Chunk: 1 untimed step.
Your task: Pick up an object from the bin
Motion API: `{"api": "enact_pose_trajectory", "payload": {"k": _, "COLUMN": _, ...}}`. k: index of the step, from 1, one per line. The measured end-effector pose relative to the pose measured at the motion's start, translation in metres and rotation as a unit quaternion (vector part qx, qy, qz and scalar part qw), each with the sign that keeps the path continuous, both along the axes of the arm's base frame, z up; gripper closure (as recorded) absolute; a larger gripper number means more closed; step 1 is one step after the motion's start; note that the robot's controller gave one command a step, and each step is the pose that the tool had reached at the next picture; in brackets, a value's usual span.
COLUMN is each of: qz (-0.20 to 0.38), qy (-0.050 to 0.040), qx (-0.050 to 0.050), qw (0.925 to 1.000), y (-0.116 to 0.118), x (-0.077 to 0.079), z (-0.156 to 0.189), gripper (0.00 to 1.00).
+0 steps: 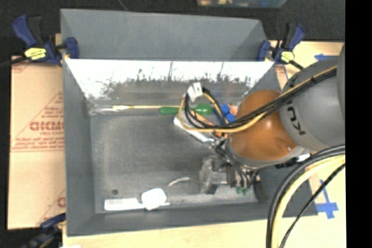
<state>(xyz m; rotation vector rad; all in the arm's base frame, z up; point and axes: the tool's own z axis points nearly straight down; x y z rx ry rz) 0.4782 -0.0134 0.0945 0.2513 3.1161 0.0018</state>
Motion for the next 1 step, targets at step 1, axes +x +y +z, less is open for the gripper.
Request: {"api": "enact_pose_trajectory", "payload": {"k": 1, "qz": 0.0, "qy": 0.0003, "qx": 0.0, "qw": 1.0, "y": -0.0003, "x": -0.0002, "z": 0.0196, "gripper": 1.0}}
